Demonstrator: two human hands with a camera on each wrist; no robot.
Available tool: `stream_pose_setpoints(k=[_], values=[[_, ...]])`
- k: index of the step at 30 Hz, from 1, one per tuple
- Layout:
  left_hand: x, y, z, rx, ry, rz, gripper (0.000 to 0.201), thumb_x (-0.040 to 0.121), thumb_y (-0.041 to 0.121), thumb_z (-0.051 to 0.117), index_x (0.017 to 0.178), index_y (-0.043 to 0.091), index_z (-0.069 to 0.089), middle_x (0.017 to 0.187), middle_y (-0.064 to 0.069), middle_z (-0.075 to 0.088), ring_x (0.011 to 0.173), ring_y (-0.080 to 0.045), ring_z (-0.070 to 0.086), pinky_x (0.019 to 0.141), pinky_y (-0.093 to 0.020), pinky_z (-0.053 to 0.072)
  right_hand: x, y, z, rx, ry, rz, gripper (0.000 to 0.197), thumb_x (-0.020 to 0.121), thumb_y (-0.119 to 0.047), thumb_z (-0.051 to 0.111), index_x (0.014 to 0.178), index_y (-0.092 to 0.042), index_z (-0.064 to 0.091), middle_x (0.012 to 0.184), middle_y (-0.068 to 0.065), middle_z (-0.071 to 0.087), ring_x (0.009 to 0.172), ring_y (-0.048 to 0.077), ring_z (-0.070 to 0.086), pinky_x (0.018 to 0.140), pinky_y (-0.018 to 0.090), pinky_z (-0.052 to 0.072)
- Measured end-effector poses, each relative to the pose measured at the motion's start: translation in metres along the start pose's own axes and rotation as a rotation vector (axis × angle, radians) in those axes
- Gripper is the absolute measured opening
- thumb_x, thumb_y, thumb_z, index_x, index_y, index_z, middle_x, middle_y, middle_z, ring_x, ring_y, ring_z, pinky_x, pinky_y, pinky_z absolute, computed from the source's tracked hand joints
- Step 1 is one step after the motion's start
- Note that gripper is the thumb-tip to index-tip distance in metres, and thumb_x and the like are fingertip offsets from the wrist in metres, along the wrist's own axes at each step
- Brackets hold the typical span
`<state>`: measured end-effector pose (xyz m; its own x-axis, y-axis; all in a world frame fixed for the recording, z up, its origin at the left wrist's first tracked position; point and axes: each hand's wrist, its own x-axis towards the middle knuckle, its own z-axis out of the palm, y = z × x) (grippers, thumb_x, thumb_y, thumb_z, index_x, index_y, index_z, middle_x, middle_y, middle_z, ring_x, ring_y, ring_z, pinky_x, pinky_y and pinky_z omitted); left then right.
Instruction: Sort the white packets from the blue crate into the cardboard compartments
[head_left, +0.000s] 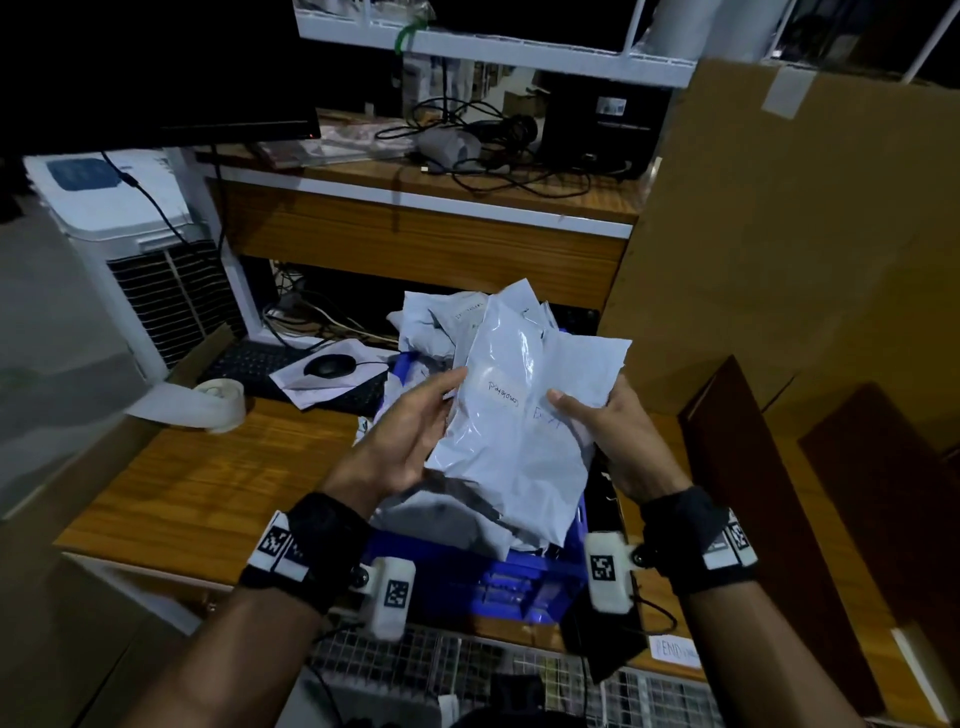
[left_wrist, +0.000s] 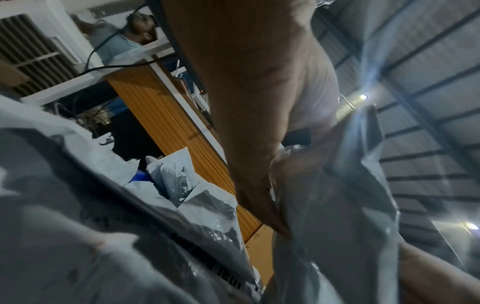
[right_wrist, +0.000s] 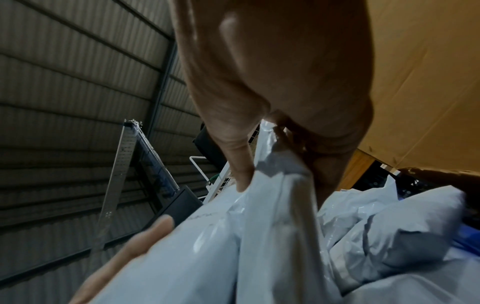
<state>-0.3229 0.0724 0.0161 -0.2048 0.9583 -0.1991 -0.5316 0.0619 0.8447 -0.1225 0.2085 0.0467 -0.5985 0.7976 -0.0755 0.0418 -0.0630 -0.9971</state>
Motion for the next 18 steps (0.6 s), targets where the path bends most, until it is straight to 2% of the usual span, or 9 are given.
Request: stream_pose_setpoints(k=[1, 3, 5, 7, 9, 11, 12, 15, 18], values=[[0.002, -0.001, 0.002, 0.055, 0.005, 0.014, 0.056, 0.102, 0.036, 0.067, 0.152, 0.015, 0.054, 0.152, -0.015, 0.058, 0.144, -0.034, 0.053, 0.122, -0.054, 0.037, -0.001, 0.001, 0.001, -0.028, 0.015, -0.005, 0.056, 0.094, -0.009, 0.079, 0.142, -0.018, 0.052, 0.133, 0.002, 0.072, 0.116, 0.024, 0.073, 0.096, 0.049, 0.061], [0.002, -0.001, 0.009, 0.129, 0.019, 0.059, 0.046, 0.104, 0.013, 0.063, 0.149, 0.01, 0.054, 0.142, -0.017, 0.066, 0.132, -0.036, 0.063, 0.108, -0.048, 0.054, -0.001, 0.0, 0.003, -0.071, 0.026, -0.026, 0.056, 0.092, -0.004, 0.079, 0.138, -0.023, 0.052, 0.129, -0.001, 0.072, 0.112, 0.029, 0.073, 0.091, 0.054, 0.062], [-0.001, 0.0, 0.013, 0.159, 0.019, 0.09, 0.044, 0.101, 0.0, 0.059, 0.145, 0.006, 0.056, 0.136, -0.019, 0.07, 0.124, -0.038, 0.068, 0.098, -0.043, 0.061, -0.002, -0.001, 0.002, -0.057, 0.026, -0.036, 0.054, 0.095, 0.0, 0.074, 0.136, -0.026, 0.052, 0.129, -0.003, 0.071, 0.114, 0.02, 0.073, 0.089, 0.044, 0.064], [-0.001, 0.0, 0.01, 0.159, 0.016, 0.113, 0.047, 0.096, 0.003, 0.063, 0.143, 0.005, 0.058, 0.135, -0.02, 0.07, 0.124, -0.038, 0.068, 0.102, -0.046, 0.059, -0.001, -0.002, -0.002, -0.019, 0.036, -0.027, 0.054, 0.099, 0.001, 0.068, 0.142, -0.025, 0.049, 0.132, 0.0, 0.07, 0.108, 0.016, 0.074, 0.083, 0.036, 0.064], [0.0, 0.0, 0.007, 0.146, 0.035, 0.121, 0.052, 0.09, 0.006, 0.063, 0.142, 0.006, 0.059, 0.136, -0.02, 0.069, 0.124, -0.037, 0.068, 0.105, -0.047, 0.056, -0.001, -0.003, -0.007, 0.014, 0.028, -0.021, 0.052, 0.103, 0.0, 0.062, 0.146, -0.025, 0.045, 0.125, 0.001, 0.074, 0.09, 0.014, 0.075, 0.077, 0.037, 0.064], [0.0, 0.0, 0.007, 0.133, 0.059, 0.139, 0.051, 0.089, 0.005, 0.061, 0.14, 0.006, 0.06, 0.135, -0.019, 0.07, 0.124, -0.035, 0.068, 0.103, -0.043, 0.057, -0.002, -0.004, -0.012, 0.006, 0.009, -0.041, 0.05, 0.105, 0.001, 0.055, 0.147, -0.025, 0.044, 0.088, -0.01, 0.078, 0.068, 0.013, 0.069, 0.096, 0.053, 0.06], [0.0, 0.0, 0.008, 0.134, 0.061, 0.15, 0.05, 0.089, 0.004, 0.061, 0.139, 0.007, 0.061, 0.134, -0.019, 0.07, 0.124, -0.035, 0.068, 0.103, -0.042, 0.058, -0.003, -0.004, -0.014, 0.005, 0.001, -0.048, 0.049, 0.106, 0.001, 0.052, 0.146, -0.024, 0.044, 0.069, -0.014, 0.073, 0.057, 0.015, 0.062, 0.106, 0.059, 0.051], [0.0, 0.001, 0.012, 0.127, 0.067, 0.174, 0.049, 0.087, 0.004, 0.062, 0.136, 0.009, 0.062, 0.133, -0.018, 0.072, 0.121, -0.033, 0.069, 0.105, -0.042, 0.057, -0.006, -0.006, -0.018, 0.027, -0.014, -0.025, 0.047, 0.103, 0.004, 0.047, 0.143, -0.021, 0.045, 0.056, -0.014, 0.065, 0.047, 0.028, 0.043, 0.109, 0.076, 0.036], [-0.003, 0.003, 0.017, 0.141, 0.061, 0.184, 0.053, 0.086, 0.005, 0.064, 0.138, 0.009, 0.06, 0.132, -0.018, 0.072, 0.122, -0.033, 0.069, 0.108, -0.044, 0.055, -0.01, -0.009, -0.018, 0.029, -0.008, -0.028, 0.05, 0.102, 0.005, 0.044, 0.144, -0.02, 0.045, 0.062, -0.013, 0.067, 0.05, 0.02, 0.056, 0.095, 0.058, 0.054]])
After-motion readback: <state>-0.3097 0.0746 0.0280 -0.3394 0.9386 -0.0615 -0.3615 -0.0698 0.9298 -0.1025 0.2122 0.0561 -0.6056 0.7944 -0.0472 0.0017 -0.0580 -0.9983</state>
